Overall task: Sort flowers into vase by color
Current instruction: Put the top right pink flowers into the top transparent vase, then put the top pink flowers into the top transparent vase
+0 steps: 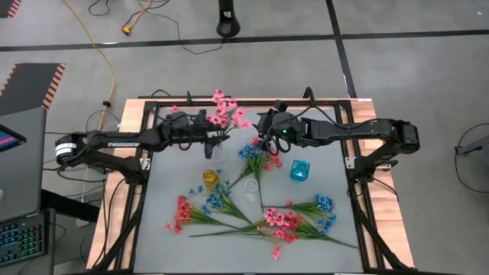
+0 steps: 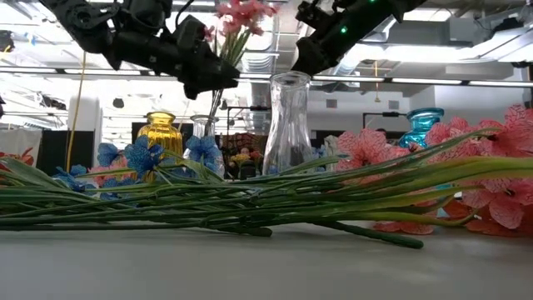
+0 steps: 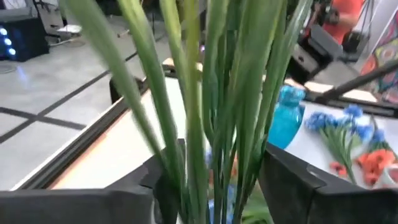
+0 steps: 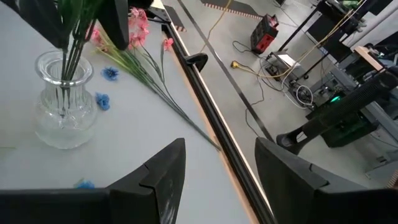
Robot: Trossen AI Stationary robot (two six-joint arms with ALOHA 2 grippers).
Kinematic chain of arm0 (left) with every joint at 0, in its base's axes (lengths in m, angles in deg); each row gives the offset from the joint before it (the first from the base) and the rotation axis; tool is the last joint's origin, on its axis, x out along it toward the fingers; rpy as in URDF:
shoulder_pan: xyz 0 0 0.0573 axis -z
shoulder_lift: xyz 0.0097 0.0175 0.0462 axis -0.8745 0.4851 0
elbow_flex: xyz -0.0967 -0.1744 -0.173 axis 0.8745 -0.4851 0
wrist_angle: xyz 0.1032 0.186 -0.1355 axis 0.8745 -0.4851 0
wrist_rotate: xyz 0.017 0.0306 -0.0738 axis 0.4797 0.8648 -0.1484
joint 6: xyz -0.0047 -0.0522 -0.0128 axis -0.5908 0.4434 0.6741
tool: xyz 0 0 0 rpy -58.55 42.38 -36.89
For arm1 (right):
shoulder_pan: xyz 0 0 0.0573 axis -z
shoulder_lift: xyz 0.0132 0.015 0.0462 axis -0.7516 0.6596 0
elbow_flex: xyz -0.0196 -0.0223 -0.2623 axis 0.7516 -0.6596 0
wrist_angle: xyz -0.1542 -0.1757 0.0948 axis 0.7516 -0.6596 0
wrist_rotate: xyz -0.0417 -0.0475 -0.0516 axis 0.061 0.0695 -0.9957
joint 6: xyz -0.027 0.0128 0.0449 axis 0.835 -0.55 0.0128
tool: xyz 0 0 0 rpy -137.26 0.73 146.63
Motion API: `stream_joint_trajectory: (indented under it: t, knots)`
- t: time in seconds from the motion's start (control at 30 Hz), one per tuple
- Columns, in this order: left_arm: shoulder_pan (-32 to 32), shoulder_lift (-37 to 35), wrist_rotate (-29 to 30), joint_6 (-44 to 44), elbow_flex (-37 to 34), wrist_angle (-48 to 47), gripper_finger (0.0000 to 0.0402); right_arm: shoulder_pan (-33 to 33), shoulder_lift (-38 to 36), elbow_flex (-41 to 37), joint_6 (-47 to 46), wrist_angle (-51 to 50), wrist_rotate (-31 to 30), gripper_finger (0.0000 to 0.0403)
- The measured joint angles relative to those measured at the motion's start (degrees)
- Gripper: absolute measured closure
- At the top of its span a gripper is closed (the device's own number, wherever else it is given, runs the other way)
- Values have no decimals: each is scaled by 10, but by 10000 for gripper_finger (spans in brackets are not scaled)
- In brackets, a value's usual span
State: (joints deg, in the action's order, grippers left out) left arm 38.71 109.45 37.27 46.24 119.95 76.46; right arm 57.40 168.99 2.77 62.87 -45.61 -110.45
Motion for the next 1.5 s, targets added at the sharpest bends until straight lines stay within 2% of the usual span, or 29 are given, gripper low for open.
stream_joint_trajectory:
  t: [0.37, 0.63, 0.8, 1.0, 1.23, 1.5]
  knots:
    - [-6, -125, 15, -11, 0, -189, 213, 1, 0, 0, 2, 0, -1, 184]
    - [-13, -197, 128, -33, 0, -284, 213, 1, 0, 0, 2, 0, -1, 184]
    - [-56, -204, 181, -32, 0, -369, 213, 1, 0, 0, 2, 1, -1, 184]
    - [-132, -153, 166, -41, 0, -379, 213, 1, 0, 0, 2, 2, -1, 184]
    - [-213, -41, 94, -76, 0, -331, 213, 1, 0, 0, 1, 2, 0, 184]
    - [-258, 88, 71, -152, 65, -329, 213, 1, 0, 0, 1, 2, 1, 184]
